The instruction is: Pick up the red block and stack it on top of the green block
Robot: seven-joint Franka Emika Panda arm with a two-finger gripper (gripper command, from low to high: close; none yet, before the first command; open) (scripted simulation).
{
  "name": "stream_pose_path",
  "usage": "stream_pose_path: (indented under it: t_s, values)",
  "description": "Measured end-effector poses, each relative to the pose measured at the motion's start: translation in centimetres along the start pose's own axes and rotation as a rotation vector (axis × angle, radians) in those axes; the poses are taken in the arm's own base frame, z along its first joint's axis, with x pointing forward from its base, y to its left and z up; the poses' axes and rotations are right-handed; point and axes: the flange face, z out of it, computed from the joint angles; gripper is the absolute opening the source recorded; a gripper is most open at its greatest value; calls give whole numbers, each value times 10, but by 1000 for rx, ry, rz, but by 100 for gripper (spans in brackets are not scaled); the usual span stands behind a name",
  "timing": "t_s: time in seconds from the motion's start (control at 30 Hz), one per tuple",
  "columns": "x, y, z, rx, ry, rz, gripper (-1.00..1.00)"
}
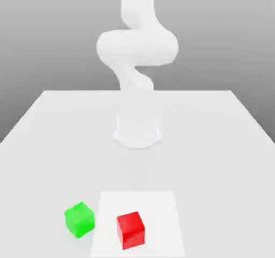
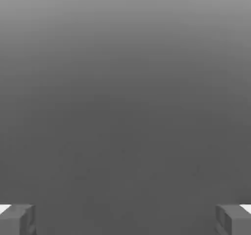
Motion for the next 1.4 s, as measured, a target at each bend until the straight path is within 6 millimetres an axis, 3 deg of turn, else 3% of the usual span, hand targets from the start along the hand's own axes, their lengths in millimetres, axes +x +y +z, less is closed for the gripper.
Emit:
stream_pose_path:
  t_s: [0.2, 0.43, 0.63, 0.83, 0.93, 0.97, 1.2, 1.37, 1.4]
  values:
    - [-14, 22, 127, -100, -162, -70, 0]
    - [-60, 70, 255, -223, -335, -153, 0]
    - [-115, 130, 341, -336, -475, -229, 0]
    - [-170, 193, 403, -429, -576, -293, 0]
    - [-188, 211, 430, -433, -581, -295, 0]
    - [-193, 216, 437, -433, -582, -295, -100]
    - [-194, 217, 438, -434, -583, -295, -100]
    - [-169, 193, 399, -434, -582, -293, -100]
    - [-158, 199, 390, -444, -574, -263, -100]
